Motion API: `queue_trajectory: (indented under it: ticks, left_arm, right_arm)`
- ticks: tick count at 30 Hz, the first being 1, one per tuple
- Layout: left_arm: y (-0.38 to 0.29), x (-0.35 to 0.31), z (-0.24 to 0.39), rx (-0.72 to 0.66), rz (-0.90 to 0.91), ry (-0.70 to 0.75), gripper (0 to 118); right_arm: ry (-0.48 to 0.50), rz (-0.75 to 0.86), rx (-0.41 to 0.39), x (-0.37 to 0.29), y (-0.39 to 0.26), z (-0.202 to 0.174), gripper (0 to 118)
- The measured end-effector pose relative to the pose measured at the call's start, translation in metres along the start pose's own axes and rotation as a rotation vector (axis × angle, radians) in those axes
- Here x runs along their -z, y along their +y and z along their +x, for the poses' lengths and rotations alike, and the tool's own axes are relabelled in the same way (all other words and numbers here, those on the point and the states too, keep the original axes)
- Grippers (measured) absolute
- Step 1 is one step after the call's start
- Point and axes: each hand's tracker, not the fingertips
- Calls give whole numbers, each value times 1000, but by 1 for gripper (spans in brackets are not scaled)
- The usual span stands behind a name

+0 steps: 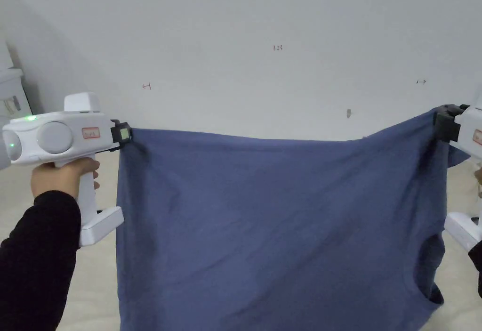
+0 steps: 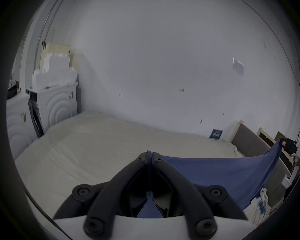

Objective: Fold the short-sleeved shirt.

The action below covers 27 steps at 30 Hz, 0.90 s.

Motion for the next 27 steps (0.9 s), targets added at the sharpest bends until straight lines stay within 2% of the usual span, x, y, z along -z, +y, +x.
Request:
queue_trajectory:
  ticks: [7, 15, 18, 23, 27]
  left_arm:
    - [72, 15, 20, 39, 89, -2, 0]
    - [112, 49, 39, 83, 129, 13, 0]
    - [121, 61, 44, 52, 141, -1, 0]
    - [113, 89, 48, 71, 125, 4, 0]
    - [79, 115, 48, 79, 92, 5, 0]
  right_arm:
    - [-31, 119, -25, 17, 70, -1, 2]
    - [-50, 157, -50, 48, 104, 7, 2]
    - [-57, 161, -48, 61, 115, 10, 2]
    - [-64, 162, -58, 74, 108, 17, 2]
    - [-73, 115, -72, 91, 75, 23, 2]
